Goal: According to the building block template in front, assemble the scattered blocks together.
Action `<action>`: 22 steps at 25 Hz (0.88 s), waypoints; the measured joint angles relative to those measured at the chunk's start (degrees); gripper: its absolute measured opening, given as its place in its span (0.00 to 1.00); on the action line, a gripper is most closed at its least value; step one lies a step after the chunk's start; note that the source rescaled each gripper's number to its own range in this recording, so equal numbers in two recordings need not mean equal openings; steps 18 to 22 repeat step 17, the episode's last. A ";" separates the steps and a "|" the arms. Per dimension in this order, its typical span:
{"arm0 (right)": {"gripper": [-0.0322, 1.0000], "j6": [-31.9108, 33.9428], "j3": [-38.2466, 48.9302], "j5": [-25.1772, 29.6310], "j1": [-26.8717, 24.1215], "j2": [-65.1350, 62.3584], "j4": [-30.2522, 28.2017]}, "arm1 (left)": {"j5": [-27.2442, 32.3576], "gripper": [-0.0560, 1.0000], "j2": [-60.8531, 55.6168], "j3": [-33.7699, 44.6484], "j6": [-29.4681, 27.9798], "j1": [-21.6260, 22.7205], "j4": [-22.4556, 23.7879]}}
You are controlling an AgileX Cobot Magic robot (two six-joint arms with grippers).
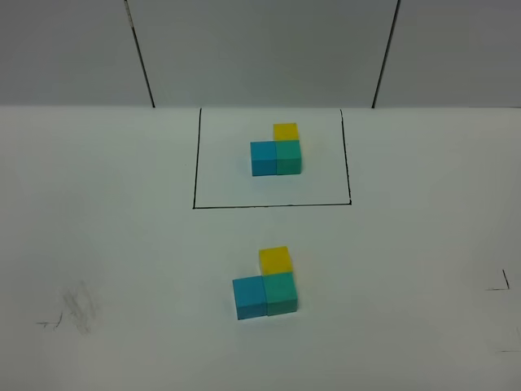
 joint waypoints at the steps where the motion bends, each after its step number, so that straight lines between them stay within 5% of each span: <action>1: 0.68 0.00 0.37 0.18 0.05 0.00 0.00 | 0.00 0.19 0.00 0.00 0.00 0.00 0.00; 22: 0.68 0.00 0.50 0.37 0.05 0.00 0.19 | 0.00 0.19 0.00 0.00 0.06 0.00 0.00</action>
